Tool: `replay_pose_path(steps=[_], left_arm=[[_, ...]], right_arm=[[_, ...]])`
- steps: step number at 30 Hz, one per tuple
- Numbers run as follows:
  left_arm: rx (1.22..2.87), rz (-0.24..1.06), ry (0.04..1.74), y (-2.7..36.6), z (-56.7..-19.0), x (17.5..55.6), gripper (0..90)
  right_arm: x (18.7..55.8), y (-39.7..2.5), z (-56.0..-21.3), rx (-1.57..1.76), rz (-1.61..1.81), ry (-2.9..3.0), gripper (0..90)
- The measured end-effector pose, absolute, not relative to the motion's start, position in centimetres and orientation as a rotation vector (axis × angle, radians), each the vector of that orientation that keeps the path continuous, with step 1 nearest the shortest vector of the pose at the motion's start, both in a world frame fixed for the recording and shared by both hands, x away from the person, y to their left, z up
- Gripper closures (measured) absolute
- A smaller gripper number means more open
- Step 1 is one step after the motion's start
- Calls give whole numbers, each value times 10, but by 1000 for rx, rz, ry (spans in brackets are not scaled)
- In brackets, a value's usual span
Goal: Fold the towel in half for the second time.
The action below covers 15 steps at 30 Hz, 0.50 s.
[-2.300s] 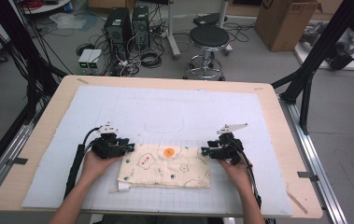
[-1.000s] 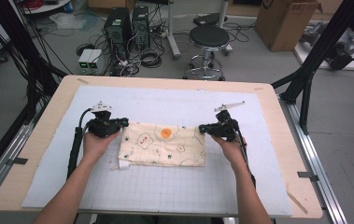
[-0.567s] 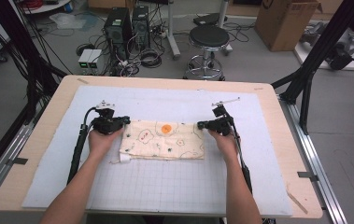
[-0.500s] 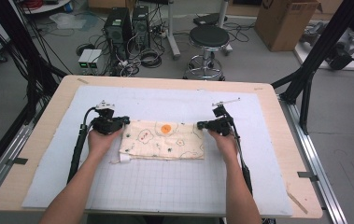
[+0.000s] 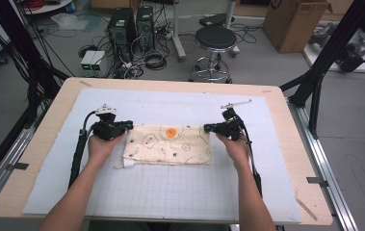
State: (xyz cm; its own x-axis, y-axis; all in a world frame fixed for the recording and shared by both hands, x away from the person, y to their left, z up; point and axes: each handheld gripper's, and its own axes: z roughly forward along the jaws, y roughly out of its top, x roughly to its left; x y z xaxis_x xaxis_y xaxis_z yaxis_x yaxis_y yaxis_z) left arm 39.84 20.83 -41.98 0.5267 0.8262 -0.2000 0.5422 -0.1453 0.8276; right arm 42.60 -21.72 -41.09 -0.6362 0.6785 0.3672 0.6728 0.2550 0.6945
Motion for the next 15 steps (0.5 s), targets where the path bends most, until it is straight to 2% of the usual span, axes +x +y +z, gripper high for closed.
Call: replay_pose_path(steps=[15], left_arm=[[1815, 371, 1075, 216, -420, 378, 839]], right_arm=[[409, -219, -407, 1265, 1411, 2516, 849]])
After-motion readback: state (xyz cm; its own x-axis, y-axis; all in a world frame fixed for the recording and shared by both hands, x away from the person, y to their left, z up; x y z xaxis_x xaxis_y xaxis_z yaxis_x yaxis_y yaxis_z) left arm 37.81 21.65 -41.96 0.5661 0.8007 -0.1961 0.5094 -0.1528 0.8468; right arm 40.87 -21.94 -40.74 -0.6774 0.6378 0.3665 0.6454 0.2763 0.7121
